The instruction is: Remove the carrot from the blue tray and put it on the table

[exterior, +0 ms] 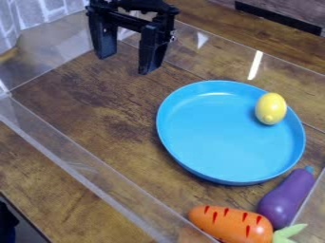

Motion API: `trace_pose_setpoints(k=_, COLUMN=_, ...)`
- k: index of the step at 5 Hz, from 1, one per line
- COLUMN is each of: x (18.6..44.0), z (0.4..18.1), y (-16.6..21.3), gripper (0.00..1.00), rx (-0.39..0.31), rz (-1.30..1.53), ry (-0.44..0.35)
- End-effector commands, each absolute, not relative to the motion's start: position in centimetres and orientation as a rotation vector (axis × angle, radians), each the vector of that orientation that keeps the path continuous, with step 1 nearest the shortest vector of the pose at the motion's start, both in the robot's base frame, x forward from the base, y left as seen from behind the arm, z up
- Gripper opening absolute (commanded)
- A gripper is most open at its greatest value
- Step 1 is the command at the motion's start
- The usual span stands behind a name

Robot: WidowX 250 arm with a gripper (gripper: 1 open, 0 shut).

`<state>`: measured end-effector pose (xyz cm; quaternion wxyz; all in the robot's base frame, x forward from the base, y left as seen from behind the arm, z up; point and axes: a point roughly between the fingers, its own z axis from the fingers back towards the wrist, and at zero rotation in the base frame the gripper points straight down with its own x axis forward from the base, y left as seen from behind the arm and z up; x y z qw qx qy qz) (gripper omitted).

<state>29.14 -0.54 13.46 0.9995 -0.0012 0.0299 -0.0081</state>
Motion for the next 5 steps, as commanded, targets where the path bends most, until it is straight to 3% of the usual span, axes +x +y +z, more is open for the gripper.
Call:
trace_pose_setpoints(k=1, x=29.3, z=12.7, y=-0.9, gripper=1.0, rx=-0.005, rz=-0.019, ry=0.075)
trace_pose_setpoints(k=5, x=33.4, z=10.7, y=-5.8, gripper=1.0, rx=-0.042, rz=0.025, ry=0.02)
